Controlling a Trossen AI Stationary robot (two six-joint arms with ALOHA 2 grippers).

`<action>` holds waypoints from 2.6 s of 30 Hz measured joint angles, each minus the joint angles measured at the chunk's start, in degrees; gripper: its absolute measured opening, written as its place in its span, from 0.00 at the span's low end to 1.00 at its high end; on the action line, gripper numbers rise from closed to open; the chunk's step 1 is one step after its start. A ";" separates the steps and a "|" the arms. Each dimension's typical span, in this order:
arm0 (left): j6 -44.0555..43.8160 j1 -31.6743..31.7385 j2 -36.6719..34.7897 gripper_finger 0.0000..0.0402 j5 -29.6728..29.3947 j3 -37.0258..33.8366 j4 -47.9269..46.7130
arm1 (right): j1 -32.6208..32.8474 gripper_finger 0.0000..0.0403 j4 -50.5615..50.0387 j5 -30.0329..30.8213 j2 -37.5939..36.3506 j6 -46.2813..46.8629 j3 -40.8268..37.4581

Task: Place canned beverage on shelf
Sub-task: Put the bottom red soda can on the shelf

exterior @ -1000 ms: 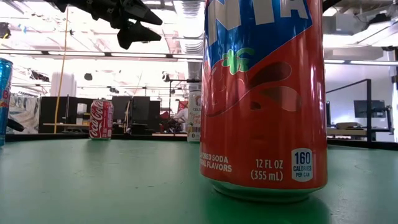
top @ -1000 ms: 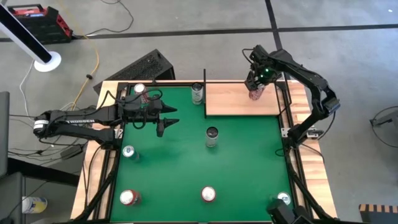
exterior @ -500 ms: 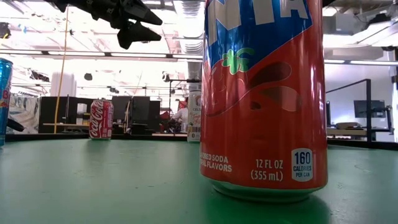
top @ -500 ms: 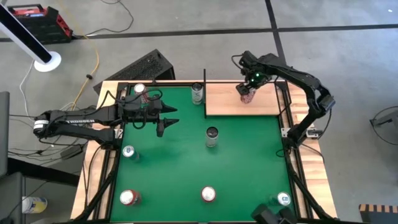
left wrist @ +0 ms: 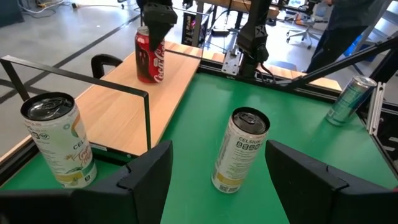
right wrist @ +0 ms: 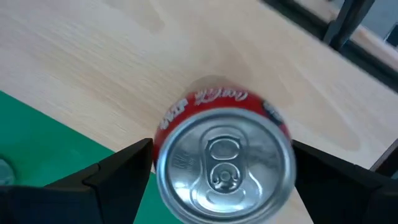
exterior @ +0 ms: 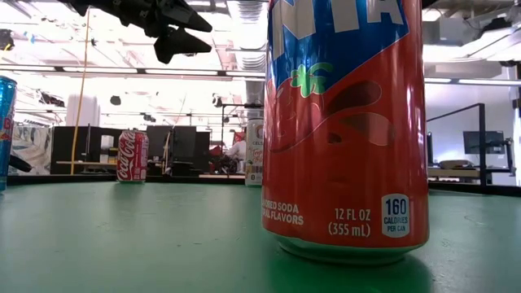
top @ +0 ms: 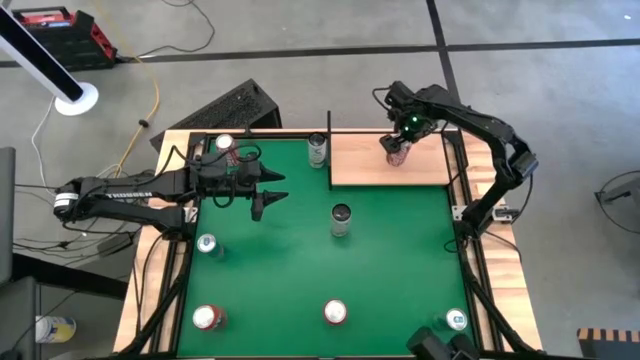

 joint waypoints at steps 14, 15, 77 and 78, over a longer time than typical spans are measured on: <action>0.84 0.00 -0.02 0.60 1.66 0.01 -0.02 | 4.36 0.96 -1.96 2.34 -1.17 0.84 13.56; 0.84 0.00 -0.02 0.60 1.66 0.00 -0.02 | 5.66 0.95 -1.95 2.63 -1.20 1.73 13.54; 0.21 -0.02 0.00 0.60 1.00 0.00 0.37 | 2.28 0.04 -0.10 11.37 -0.85 0.86 -2.61; 0.22 -0.02 0.00 0.60 1.00 0.00 0.37 | 1.79 0.04 -0.04 11.35 -0.85 0.86 -2.61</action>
